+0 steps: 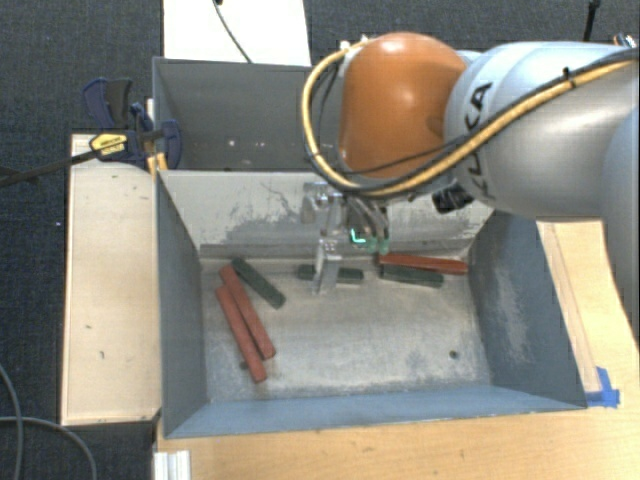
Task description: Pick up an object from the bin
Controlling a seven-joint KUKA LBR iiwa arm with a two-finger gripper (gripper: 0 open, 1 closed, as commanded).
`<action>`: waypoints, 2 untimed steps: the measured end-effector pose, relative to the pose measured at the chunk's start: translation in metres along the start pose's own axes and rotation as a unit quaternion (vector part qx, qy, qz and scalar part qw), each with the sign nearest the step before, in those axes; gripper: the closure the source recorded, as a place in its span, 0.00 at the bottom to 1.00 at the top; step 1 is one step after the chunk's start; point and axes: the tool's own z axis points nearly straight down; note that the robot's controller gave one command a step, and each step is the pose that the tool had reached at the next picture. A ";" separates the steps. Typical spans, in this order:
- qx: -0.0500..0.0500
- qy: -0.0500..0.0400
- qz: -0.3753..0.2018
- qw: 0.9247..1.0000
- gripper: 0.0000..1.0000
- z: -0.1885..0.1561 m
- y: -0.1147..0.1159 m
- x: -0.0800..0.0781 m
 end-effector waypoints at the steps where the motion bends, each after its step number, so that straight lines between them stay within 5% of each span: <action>1: 0.001 0.002 0.026 1.000 0.00 0.085 -0.008 0.033; 2: 0.002 -0.001 -0.002 1.000 0.00 0.154 -0.062 0.003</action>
Offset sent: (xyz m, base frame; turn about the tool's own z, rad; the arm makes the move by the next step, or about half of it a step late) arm -0.0307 -0.0077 -0.0803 0.0542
